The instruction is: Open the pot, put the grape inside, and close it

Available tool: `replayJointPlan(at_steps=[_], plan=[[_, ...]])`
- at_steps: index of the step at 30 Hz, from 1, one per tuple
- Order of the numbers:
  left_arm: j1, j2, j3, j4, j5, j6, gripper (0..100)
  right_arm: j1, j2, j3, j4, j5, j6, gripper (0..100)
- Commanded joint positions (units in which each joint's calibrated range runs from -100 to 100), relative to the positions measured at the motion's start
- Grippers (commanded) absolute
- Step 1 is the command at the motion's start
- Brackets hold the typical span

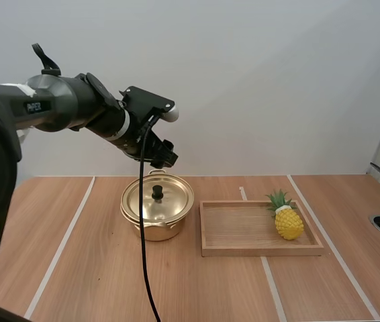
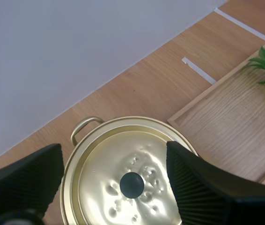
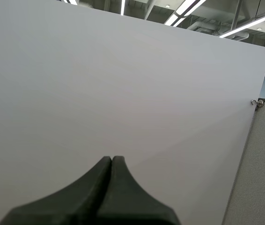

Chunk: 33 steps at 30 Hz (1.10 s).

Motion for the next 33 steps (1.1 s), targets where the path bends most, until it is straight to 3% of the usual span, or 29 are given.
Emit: replayJointPlan(at_steps=[1,8,16,20,27,30,33], plan=[[0.01,-0.9,-0.4,1.4,-2.2,-2.0,100,-0.3,-0.6,-0.3,0.0,-0.2,0.7,0],[0.09,-4.9,-2.3,5.6,-22.5,-6.6,100,-0.3,-0.6,-0.3,0.0,-0.2,0.7,0],[0.24,-9.0,-21.2,7.1,-19.9,-15.9,100,-0.3,-0.6,-0.3,0.0,-0.2,0.7,0],[2.02,-11.5,-30.5,7.6,-23.6,-20.3,100,-0.3,-0.6,-0.3,0.0,-0.4,0.7,0],[6.15,-17.3,-40.9,7.7,-23.8,-20.3,100,-0.3,-0.6,-0.3,-0.1,-4.5,0.7,0],[7.32,-20.3,-42.5,7.7,-23.8,-20.3,68,-0.3,-0.6,-0.3,-0.1,-6.4,0.7,0],[7.82,-24.2,-42.6,7.7,-24.0,-20.3,20,-0.3,-0.6,-0.3,-0.1,-6.8,0.7,0]])
